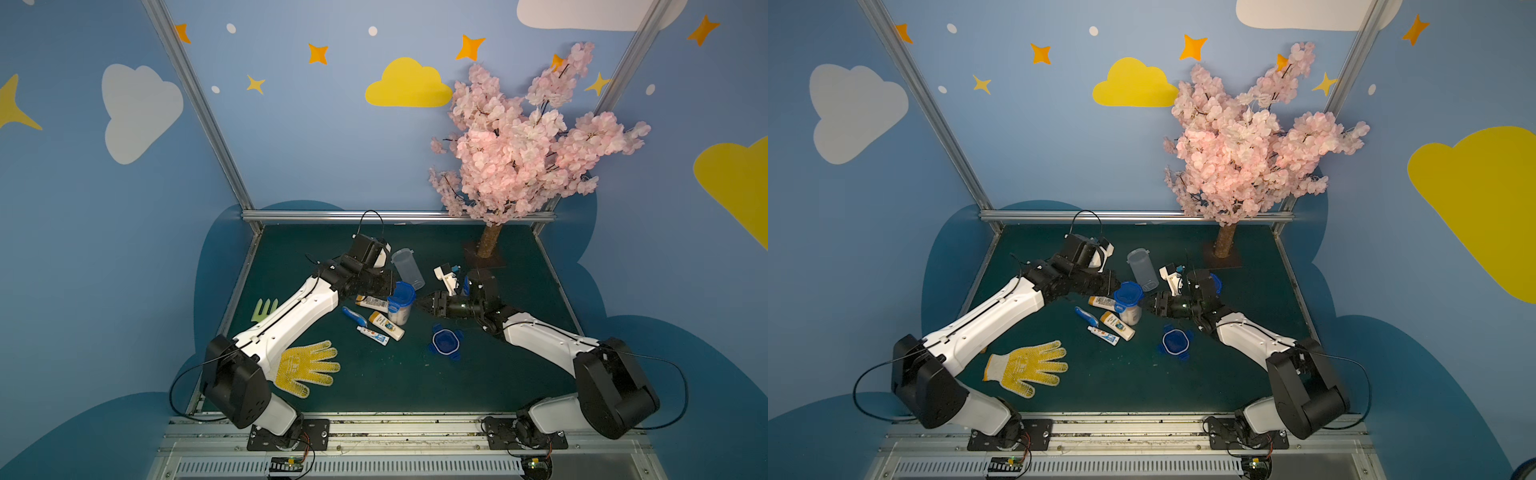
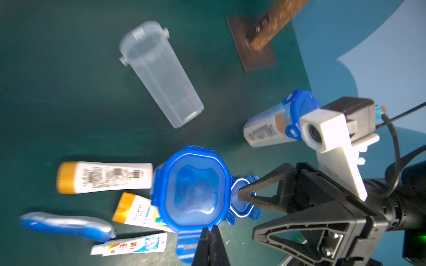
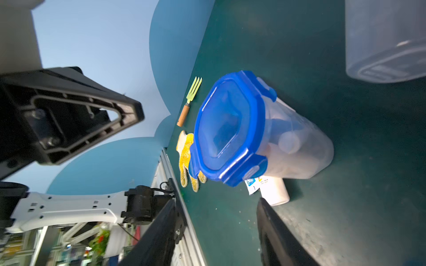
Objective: Take out toiletry kits
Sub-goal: Unfasten the latch on the container.
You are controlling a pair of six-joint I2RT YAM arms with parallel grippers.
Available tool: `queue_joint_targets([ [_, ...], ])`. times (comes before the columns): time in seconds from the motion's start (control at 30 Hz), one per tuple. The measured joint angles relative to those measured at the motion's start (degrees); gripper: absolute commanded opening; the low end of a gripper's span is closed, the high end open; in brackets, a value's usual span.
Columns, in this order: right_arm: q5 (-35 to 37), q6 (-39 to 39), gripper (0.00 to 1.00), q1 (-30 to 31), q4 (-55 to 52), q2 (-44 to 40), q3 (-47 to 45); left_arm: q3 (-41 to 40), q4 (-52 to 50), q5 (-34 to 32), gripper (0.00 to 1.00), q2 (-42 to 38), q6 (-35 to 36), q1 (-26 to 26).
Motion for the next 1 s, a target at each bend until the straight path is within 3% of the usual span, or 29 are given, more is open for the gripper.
queue_joint_targets([
  [0.23, -3.34, 6.93, 0.51, -0.44, 11.65, 6.84, -0.92, -0.02, 1.60, 3.82, 0.02, 5.84, -1.20, -0.46],
  [0.5, -4.63, 10.88, 0.52, -1.36, 20.17, 8.57, -1.40, -0.79, 3.54, 4.94, 0.02, 6.14, -1.44, -0.44],
  [1.0, -7.45, 22.91, 0.50, -2.38, 42.27, 19.65, -4.28, -2.84, 7.54, 6.91, 0.02, 6.16, -2.38, -0.22],
])
